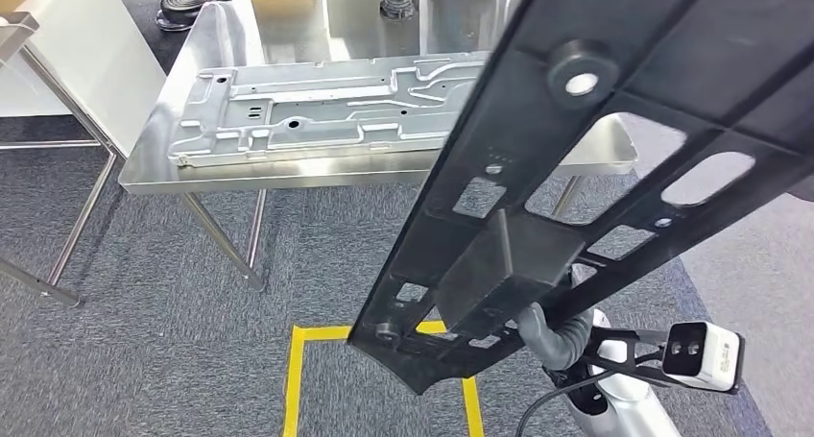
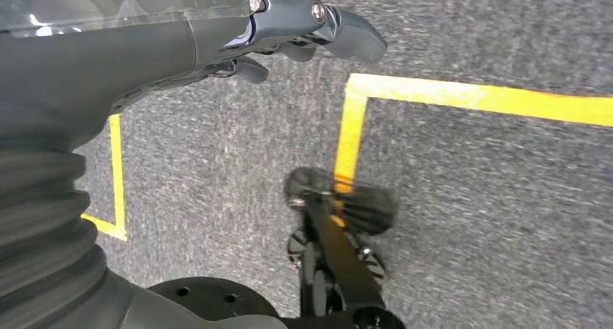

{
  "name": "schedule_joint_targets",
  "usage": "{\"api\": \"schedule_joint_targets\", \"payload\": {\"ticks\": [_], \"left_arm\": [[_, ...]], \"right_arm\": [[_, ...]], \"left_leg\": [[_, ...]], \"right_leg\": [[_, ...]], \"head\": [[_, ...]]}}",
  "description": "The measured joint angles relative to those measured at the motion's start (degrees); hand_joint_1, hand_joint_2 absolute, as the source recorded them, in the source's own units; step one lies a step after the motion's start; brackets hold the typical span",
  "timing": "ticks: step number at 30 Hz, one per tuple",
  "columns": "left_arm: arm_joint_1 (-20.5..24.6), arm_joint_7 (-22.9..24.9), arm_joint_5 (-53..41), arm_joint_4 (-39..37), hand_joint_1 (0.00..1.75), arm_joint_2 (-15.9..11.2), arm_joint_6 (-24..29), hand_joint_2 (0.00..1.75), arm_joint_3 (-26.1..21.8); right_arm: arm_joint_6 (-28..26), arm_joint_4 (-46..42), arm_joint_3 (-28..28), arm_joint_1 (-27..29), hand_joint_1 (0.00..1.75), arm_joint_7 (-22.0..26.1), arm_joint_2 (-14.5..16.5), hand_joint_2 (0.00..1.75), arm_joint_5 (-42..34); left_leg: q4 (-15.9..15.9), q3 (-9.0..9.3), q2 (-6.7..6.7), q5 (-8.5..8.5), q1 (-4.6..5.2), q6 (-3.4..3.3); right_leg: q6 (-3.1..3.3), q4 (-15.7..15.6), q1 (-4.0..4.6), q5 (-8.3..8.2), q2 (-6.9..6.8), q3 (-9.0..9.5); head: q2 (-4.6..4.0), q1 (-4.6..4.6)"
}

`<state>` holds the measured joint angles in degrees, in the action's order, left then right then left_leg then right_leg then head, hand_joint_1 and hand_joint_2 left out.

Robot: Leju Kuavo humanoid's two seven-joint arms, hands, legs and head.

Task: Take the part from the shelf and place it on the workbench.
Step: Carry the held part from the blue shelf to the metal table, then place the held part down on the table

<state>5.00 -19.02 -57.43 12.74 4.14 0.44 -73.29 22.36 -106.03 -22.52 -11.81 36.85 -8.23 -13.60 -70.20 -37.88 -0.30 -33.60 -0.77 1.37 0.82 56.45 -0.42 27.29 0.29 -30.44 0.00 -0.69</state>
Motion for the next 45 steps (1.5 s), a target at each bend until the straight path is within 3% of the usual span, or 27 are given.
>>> {"api": "schedule_joint_targets", "payload": {"ticks": [2, 3, 4, 8, 10, 12, 13, 14, 16, 18, 19, 21, 24, 26, 28, 29, 30, 32, 34, 35, 38, 40, 41, 43, 44, 45], "left_arm": [[-0.1, 0.0, 0.1, 0.0, 0.0, -0.1, 0.1, 1.75, 0.0], [-0.1, 0.1, 0.1, 0.0, 0.0, -0.1, 0.2, 1.75, 0.0], [-0.2, 0.1, 0.2, 0.0, 0.0, -0.1, 0.2, 1.75, 0.0], [-0.2, 0.2, 0.4, 0.0, 0.0, -0.2, 0.1, 1.75, 0.0], [0.0, 0.1, 0.5, 0.0, 0.0, -0.2, 0.0, 1.75, 0.0], [0.0, 0.0, 0.5, 0.0, 0.0, -0.2, -0.1, 1.75, 0.0], [-0.1, 0.0, 0.5, 0.0, 0.0, -0.2, -0.1, 1.75, 0.0], [-0.1, 0.0, 0.5, 0.0, 0.0, -0.2, -0.1, 1.75, 0.0], [-0.2, 0.0, 0.5, 0.0, 0.0, -0.2, -0.2, 1.75, -0.1], [-0.2, 0.0, 0.5, 0.0, 0.0, -0.1, -0.3, 1.75, -0.1], [-0.1, 0.0, 0.5, 0.0, 0.0, -0.1, -0.3, 1.75, -0.1], [0.0, 0.1, 0.5, 0.0, 0.0, 0.0, -0.3, 1.75, -0.1], [0.1, 0.1, 0.6, 0.0, 0.0, -0.1, -0.2, 1.75, -0.1], [0.1, 0.1, 0.6, 0.0, 0.0, -0.1, -0.2, 1.75, -0.1], [0.0, 0.1, 0.6, 0.0, 0.0, -0.1, -0.2, 1.75, -0.1], [-0.2, 0.1, 0.5, 0.0, 0.0, -0.1, -0.2, 1.75, -0.1], [-0.3, 0.1, 0.5, 0.0, 0.0, -0.1, -0.2, 1.75, -0.1], [-0.4, 0.0, 0.4, 0.0, 0.0, -0.2, -0.2, 1.75, -0.1], [-0.4, -0.1, 0.3, 0.0, 0.0, -0.2, -0.3, 1.75, -0.1], [-0.4, -0.1, 0.3, 0.0, 0.0, -0.2, -0.3, 1.75, -0.1], [-0.4, -0.2, 0.2, 0.0, 0.0, -0.2, -0.3, 1.75, -0.1], [-0.3, -0.2, 0.2, 0.0, 0.0, -0.2, -0.3, 1.75, -0.1], [-0.3, -0.2, 0.2, 0.0, 0.0, -0.2, -0.3, 1.75, -0.1], [-0.3, -0.1, 0.4, 0.0, 0.0, -0.3, -0.3, 1.75, -0.1], [-0.3, -0.1, 0.4, 0.0, 0.0, -0.3, -0.2, 1.75, -0.1], [-0.4, -0.1, 0.5, 0.0, 0.0, -0.3, -0.2, 1.75, -0.1]], "right_arm": [[0.1, -0.6, 0.5, 0.1, 1.75, 0.7, 0.0, 1.75, -0.6], [0.3, -0.9, 0.7, 0.2, 1.75, 0.9, 0.0, 1.75, -0.9], [0.6, -1.1, 0.9, 0.3, 1.75, 1.1, 0.0, 1.75, -1.3], [1.8, -2.2, 1.4, 0.9, 1.75, 1.2, 0.0, 1.75, -2.0], [1.9, -2.9, 1.5, 1.5, 1.75, 1.3, 0.0, 1.75, -1.9], [1.5, -3.3, 1.5, 2.4, 1.75, 1.4, 0.0, 1.75, -1.3], [1.3, -3.3, 1.5, 2.9, 1.75, 1.4, 0.0, 1.75, -1.0], [1.0, -3.4, 1.6, 3.4, 1.75, 1.4, 0.0, 1.75, -0.6], [0.8, -3.5, 1.8, 4.0, 1.75, 1.4, 0.0, 1.75, -0.2], [0.9, -3.8, 2.0, 4.3, 1.75, 1.5, 0.0, 1.75, 0.2], [0.9, -3.9, 2.0, 4.4, 1.75, 1.5, 0.0, 1.75, 0.5], [1.0, -4.0, 2.0, 4.6, 1.75, 1.6, 0.0, 1.75, 0.8], [1.0, -4.1, 2.0, 4.8, 1.75, 1.8, 0.1, 1.75, 1.0], [1.1, -4.1, 2.0, 4.7, 1.75, 1.8, 0.1, 1.75, 1.0], [1.2, -4.1, 2.0, 4.8, 1.75, 1.7, 0.2, 1.75, 0.9], [1.3, -4.0, 2.0, 4.8, 1.75, 1.7, 0.2, 1.75, 0.8], [1.2, -4.0, 2.0, 4.8, 1.75, 1.7, 0.2, 1.75, 0.8], [1.1, -3.9, 2.0, 4.9, 1.75, 1.8, 0.2, 1.75, 0.8], [0.9, -3.9, 2.0, 4.9, 1.75, 1.9, 0.2, 1.75, 1.0], [0.8, -4.0, 2.0, 5.0, 1.75, 2.0, 0.2, 1.75, 1.1], [0.8, -4.1, 2.0, 5.1, 1.75, 2.0, 0.2, 1.75, 1.2], [0.8, -4.3, 2.0, 5.0, 1.75, 2.0, 0.2, 1.75, 1.2], [0.8, -4.3, 2.1, 5.0, 1.75, 2.0, 0.2, 1.75, 1.2], [0.9, -4.3, 2.2, 5.0, 1.75, 2.0, 0.2, 1.75, 1.2], [0.9, -4.3, 2.2, 5.1, 1.75, 2.0, 0.2, 1.75, 1.2], [0.9, -4.2, 2.2, 5.1, 1.75, 2.0, 0.2, 1.75, 1.1]], "left_leg": [[7.5, 1.7, 0.02, 5.89, 0.07, -0.32], [10.1, 2.44, -0.01, 7.6, 0.2, -0.57], [11.4, 2.83, -0.02, 8.71, 0.35, -0.86], [12.3, 3.78, 0.18, 8.9, 0.39, -2.03], [12.8, 4.5, 0.45, 8.55, 0.28, -2.69], [12.8, 5.15, 0.59, 7.81, 0.41, -3.1], [12.8, 5.6, 0.59, 7.38, 0.5, -3.15], [12.8, 6.16, 0.58, 6.92, 0.57, -3.15], [12.8, 7.58, 0.55, 5.91, 0.73, -3.02], [12.8, 8.59, 0.54, 4.93, 0.88, -2.66], [12.8, 8.78, 0.57, 4.58, 0.9, -2.4], [13.0, 8.92, 0.71, 4.12, 0.9, -1.78], [11.9, 8.96, 0.82, 2.93, 0.91, -0.85], [6.0, 5.99, 0.68, 0.44, 0.65, -0.25], [-1.7, 1.03, 0.67, -1.72, 0.31, 0.2], [-3.6, -0.68, 0.68, -1.39, 0.18, 0.36], [-3.1, -1.3, 0.68, 0.15, 0.07, 0.46], [3.7, 0.54, 0.68, 5.66, -0.03, 0.34], [10.4, 3.15, 0.63, 8.88, 0.16, -0.08], [11.8, 3.78, 0.6, 9.1, 0.3, -0.4], [12.4, 4.24, 0.54, 8.29, 0.42, -1.48], [12.9, 4.95, 0.54, 8.06, 0.24, -2.23], [13.1, 5.34, 0.56, 7.88, 0.21, -2.54], [13.1, 5.97, 0.56, 7.24, 0.3, -2.87], [13.1, 6.39, 0.53, 6.86, 0.37, -2.9], [13.1, 6.92, 0.47, 6.44, 0.42, -2.87]], "right_leg": [[-0.41, 0.0, 0.02, 1.18, 0.06, 1.51], [-0.72, 0.1, 0.07, 1.69, 0.19, 1.96], [-1.07, 0.1, 0.1, 2.12, 0.32, 2.21], [-2.38, 0.9, -0.03, 3.54, 0.55, 2.4], [-2.73, 6.3, -0.14, 5.83, 0.39, -0.49], [-2.97, 14.5, -0.24, 8.19, 0.34, -5.82], [-3.03, 17.0, -0.3, 8.15, 0.32, -7.94], [-2.99, 17.3, -0.32, 6.88, 0.29, -9.02], [-2.55, 11.3, -0.25, 1.39, 0.16, -7.81], [-1.76, 4.1, 0.16, -2.44, -0.31, -5.29], [-1.45, 2.2, 0.38, -3.01, -0.49, -4.59], [-1.05, 1.4, 0.74, -2.6, -0.48, -4.33], [-0.45, 0.5, 0.18, -2.28, -0.19, -3.27], [-0.06, -0.1, -0.05, -1.9, -0.22, -2.26], [0.11, -0.2, -0.07, -1.26, -0.16, -1.54], [0.07, -0.2, -0.08, -0.9, -0.06, -1.12], [-0.01, -0.1, -0.09, -0.51, 0.05, -0.61], [-0.32, -0.2, -0.13, 0.44, 0.2, 0.7], [-0.88, -0.1, 0.02, 1.38, 0.31, 1.62], [-1.2, 0.0, 0.07, 1.71, 0.36, 1.77], [-2.18, -0.1, -0.02, 2.34, 0.37, 2.01], [-2.72, 2.7, -0.15, 3.83, 0.26, 0.93], [-2.9, 6.0, -0.25, 5.22, 0.2, -0.8], [-3.16, 14.4, -0.33, 7.98, 0.15, -5.98], [-3.21, 17.2, -0.35, 8.11, 0.13, -8.13], [-3.16, 17.7, -0.35, 6.94, 0.11, -9.25]], "head": [[0.0, 0.02], [0.0, 0.02], [0.0, 0.04], [0.0, 0.09], [0.0, 0.24], [0.0, 0.32], [0.0, 0.32], [0.0, 0.34], [0.0, 0.36], [0.0, 0.3], [0.0, 0.27], [0.0, 0.2], [0.0, 0.09], [0.0, -0.08], [0.0, -0.15], [0.0, -0.18], [0.0, -0.18], [0.0, -0.18], [0.0, -0.14], [0.0, -0.12], [0.0, -0.07], [0.0, 0.09], [0.0, 0.19], [0.0, 0.29], [0.0, 0.28], [0.0, 0.29]]}}
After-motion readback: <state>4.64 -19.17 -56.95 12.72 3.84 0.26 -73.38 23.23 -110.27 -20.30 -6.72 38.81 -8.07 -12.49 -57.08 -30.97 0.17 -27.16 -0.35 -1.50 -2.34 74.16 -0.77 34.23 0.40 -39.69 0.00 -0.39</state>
